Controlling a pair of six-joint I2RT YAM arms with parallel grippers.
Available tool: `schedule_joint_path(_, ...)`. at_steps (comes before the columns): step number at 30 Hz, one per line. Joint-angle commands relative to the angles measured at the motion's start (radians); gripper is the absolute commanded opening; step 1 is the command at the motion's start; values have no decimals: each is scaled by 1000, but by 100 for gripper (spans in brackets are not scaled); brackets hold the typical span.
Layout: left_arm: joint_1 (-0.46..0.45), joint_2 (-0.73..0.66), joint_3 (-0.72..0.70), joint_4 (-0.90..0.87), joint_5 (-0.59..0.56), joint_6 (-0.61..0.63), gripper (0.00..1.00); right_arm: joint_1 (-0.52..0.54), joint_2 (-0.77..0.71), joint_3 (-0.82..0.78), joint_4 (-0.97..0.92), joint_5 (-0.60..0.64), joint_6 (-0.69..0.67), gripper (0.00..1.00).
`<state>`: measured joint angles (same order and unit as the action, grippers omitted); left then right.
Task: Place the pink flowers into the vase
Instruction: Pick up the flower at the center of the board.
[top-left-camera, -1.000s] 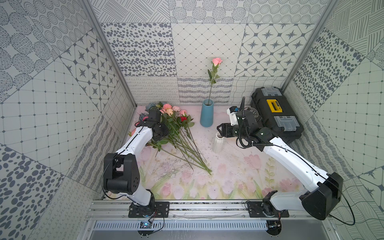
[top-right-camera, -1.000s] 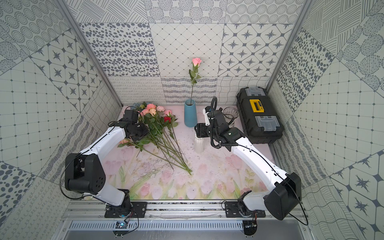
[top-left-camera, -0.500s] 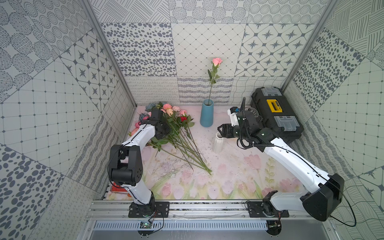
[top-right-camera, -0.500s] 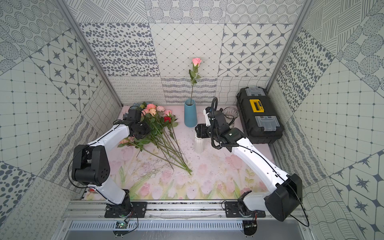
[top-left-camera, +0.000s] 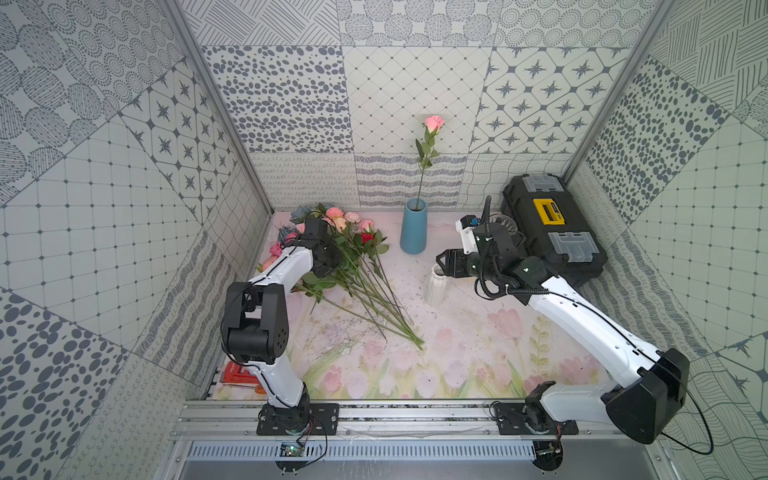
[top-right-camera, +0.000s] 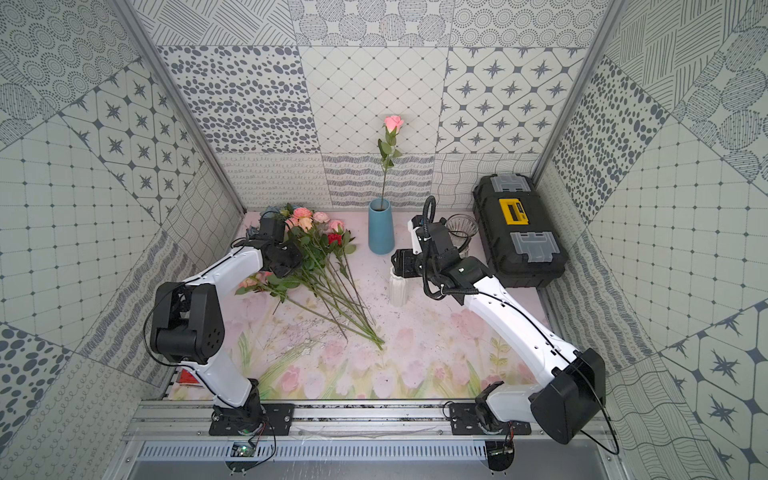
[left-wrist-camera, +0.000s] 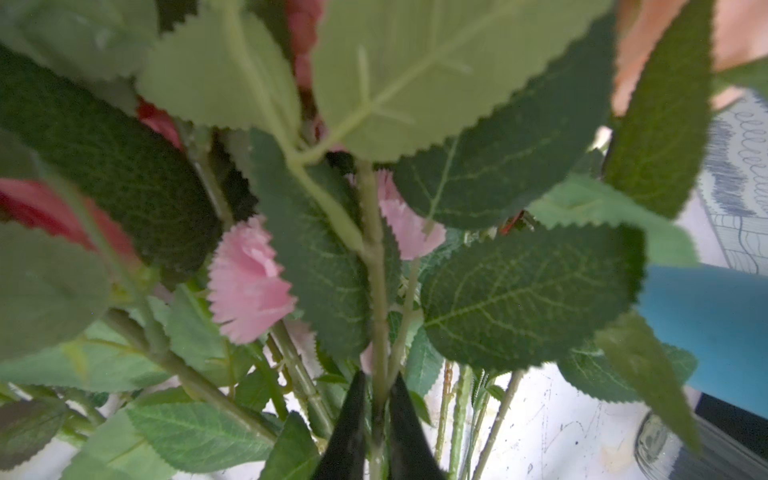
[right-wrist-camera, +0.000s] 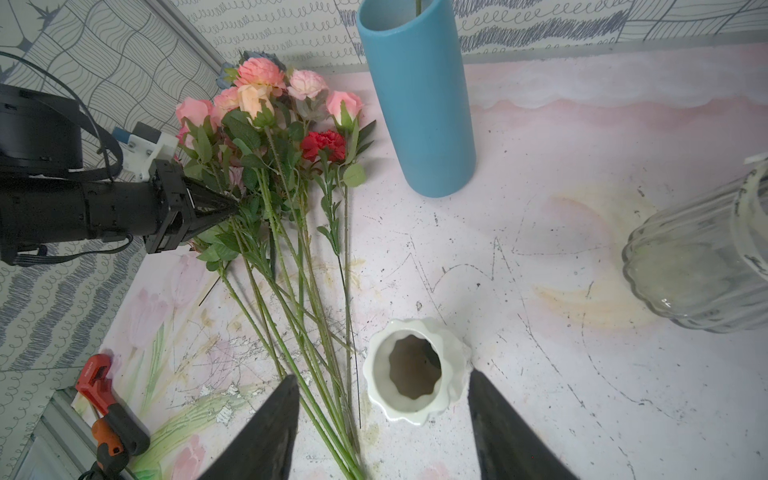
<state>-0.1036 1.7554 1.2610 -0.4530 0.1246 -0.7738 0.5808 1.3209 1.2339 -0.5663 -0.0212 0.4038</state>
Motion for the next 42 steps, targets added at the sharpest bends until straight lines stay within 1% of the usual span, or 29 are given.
schedule_joint_path(1, -4, -13, 5, 34, -5, -6, 6, -4, -22, -11, 21, 14, 1, 65)
schedule_joint_path(3, -3, -30, 8, 17, -13, -4, 1, -4, -20, -13, 25, 17, 0, 65)
schedule_joint_path(4, -4, -35, 14, 8, -15, -6, 0, -5, -21, -13, 27, 18, 0, 65)
schedule_joint_path(11, -5, -139, 44, -102, -42, 23, 0, -4, -3, -9, 39, 7, -7, 65)
schedule_joint_path(16, -2, -232, 79, -182, -67, 92, 0, -4, -1, 3, 42, 9, -17, 65)
schedule_joint_path(20, -7, -263, 158, -242, 31, 201, 0, -5, 6, 17, 38, 6, -40, 65)
schedule_joint_path(21, -6, -275, 162, -236, 60, 225, 0, -4, 5, 17, 44, -1, -46, 65)
schedule_joint_path(23, -5, -298, 175, -219, 152, 279, 0, -4, 3, 23, 54, -23, -59, 65)
schedule_joint_path(26, 16, -309, 187, -173, 359, 325, 0, -5, 13, 45, 57, -78, -74, 65)
schedule_joint_path(28, 33, -315, 173, -108, 513, 323, 0, -3, 16, 53, 71, -120, -78, 65)
schedule_joint_path(30, 39, -332, 127, 8, 646, 287, 0, -3, 25, 66, 82, -169, -81, 65)
schedule_joint_path(32, 39, -352, 66, 160, 768, 221, 0, -1, 36, 90, 87, -230, -84, 65)
schedule_joint_path(35, 38, -373, -7, 339, 872, 142, 0, 6, 59, 125, 102, -319, -80, 65)
schedule_joint_path(40, 31, -390, -48, 461, 1001, 97, 0, 31, 124, 199, 112, -436, -68, 64)
schedule_joint_path(42, 26, -395, -88, 602, 1073, 9, 0, 44, 156, 225, 121, -465, -60, 62)
